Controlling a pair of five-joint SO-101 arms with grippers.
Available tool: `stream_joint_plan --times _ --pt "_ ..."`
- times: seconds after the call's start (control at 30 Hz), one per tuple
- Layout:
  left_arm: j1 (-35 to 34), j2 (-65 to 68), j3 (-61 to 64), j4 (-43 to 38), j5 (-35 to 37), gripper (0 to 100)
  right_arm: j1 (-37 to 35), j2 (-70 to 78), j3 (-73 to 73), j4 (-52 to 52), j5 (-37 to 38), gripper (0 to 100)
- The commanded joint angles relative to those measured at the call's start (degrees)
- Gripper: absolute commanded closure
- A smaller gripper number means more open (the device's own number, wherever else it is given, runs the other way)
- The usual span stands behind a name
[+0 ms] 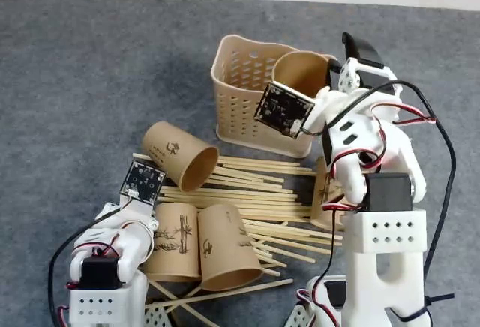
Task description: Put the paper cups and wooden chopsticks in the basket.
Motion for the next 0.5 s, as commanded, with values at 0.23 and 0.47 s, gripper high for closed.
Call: stream_joint_plan --times 0.23,0.47 --pt "-0.9 -0.2 -1.0 -1.1 -0.4 100 0.7 -10.5 -0.6 12.7 -23.1 84.2" --pt "-0.9 -0.2 -1.0 -1.1 -0.4 100 5.9 -12.9 -6.3 31.0 -38.3 84.2"
